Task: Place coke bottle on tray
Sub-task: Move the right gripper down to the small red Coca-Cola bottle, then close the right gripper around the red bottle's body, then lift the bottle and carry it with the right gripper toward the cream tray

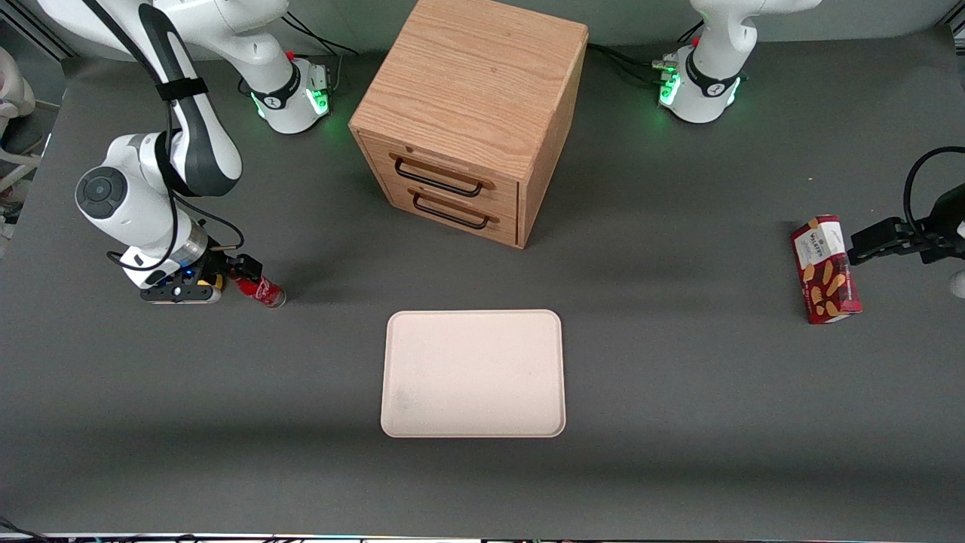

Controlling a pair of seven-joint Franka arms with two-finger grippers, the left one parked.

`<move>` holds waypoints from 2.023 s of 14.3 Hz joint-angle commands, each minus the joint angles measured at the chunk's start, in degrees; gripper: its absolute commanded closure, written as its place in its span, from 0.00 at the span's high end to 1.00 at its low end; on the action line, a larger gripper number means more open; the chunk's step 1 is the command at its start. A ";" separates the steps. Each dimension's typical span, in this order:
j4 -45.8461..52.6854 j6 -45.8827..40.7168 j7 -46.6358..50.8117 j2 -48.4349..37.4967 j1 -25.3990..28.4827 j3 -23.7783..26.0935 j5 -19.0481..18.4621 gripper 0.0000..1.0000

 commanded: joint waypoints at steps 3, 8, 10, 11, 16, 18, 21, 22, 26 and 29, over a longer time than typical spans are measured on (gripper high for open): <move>-1.09 0.87 -1.72 -0.50 0.47 -0.11 0.75 0.78; -1.36 0.34 -1.72 -0.77 0.47 -0.02 0.75 0.75; -1.27 -0.10 -1.72 -0.77 0.47 -0.02 0.75 0.66; -1.36 -0.27 -1.72 -0.77 0.47 -0.02 0.83 0.61; -1.27 -0.54 -2.51 -0.85 0.47 0.06 0.83 0.00; -0.92 -0.45 -2.51 -0.85 0.47 0.50 0.83 0.00; 1.53 -1.58 -2.60 -1.20 0.47 1.29 0.83 0.00; 4.50 -4.81 -2.60 -1.12 0.56 1.30 0.83 0.00; 22.94 -22.38 -2.42 1.60 0.39 3.05 0.84 0.00; 40.76 -35.91 -2.33 6.95 0.39 4.45 0.92 0.00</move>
